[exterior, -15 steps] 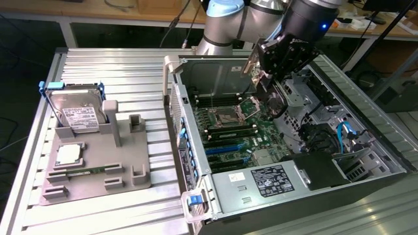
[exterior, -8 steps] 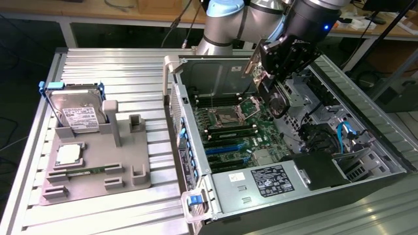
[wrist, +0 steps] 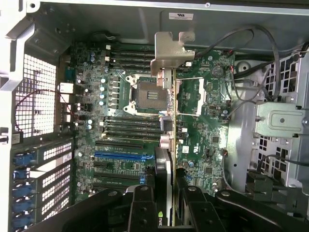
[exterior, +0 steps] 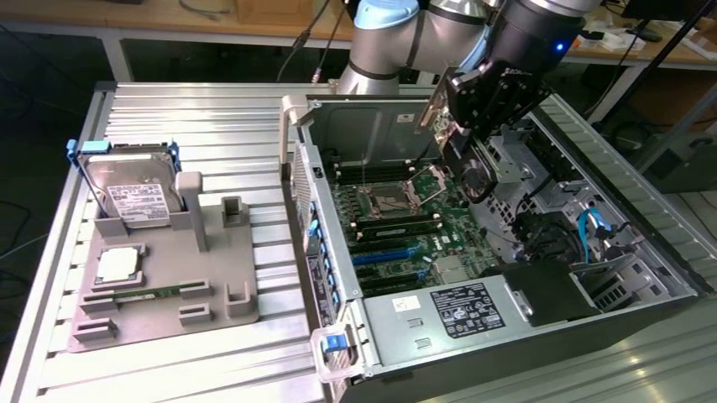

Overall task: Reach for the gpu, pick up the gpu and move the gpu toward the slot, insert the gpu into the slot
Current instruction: 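Insert the gpu into the slot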

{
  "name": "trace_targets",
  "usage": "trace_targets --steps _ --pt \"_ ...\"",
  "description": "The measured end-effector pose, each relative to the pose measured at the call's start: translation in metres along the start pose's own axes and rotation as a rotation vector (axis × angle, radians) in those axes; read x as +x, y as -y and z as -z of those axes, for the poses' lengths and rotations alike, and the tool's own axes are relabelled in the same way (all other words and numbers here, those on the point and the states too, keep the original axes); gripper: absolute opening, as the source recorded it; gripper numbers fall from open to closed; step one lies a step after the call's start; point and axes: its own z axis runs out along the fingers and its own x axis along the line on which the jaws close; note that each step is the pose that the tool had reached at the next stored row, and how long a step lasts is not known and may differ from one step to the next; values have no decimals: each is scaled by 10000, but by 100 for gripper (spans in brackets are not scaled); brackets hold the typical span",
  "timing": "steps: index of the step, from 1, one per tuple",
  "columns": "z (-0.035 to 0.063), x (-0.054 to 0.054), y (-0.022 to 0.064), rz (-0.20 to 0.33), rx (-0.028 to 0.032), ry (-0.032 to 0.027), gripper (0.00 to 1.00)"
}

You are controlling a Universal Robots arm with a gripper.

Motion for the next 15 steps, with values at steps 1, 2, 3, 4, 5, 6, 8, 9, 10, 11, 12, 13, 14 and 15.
trace_targets --steps 1,2,3,4,5,6,8,9,10,11,12,13,14,15 --pt "0 -1 0 0 1 0 27" --pt "0 -8 1 25 0 -6 27" --pt "-1 -9 0 111 10 -14 27" --pt "-1 -8 1 223 25 -19 27" --pt "-1 -8 1 356 32 -22 27" --pt "0 -9 1 534 42 -26 27" --pt "-2 -9 1 1015 62 -35 27" --pt "-3 -9 1 1270 74 -40 27" --pt "-4 -9 1 1558 87 -46 27" --pt "-5 -9 1 1786 96 -50 27" --pt "-5 -9 1 1984 106 -54 27" --pt "-5 -9 1 2201 116 -59 27" --pt "-5 -9 1 2352 123 -61 27" --pt "-6 -9 1 2553 133 -65 27"
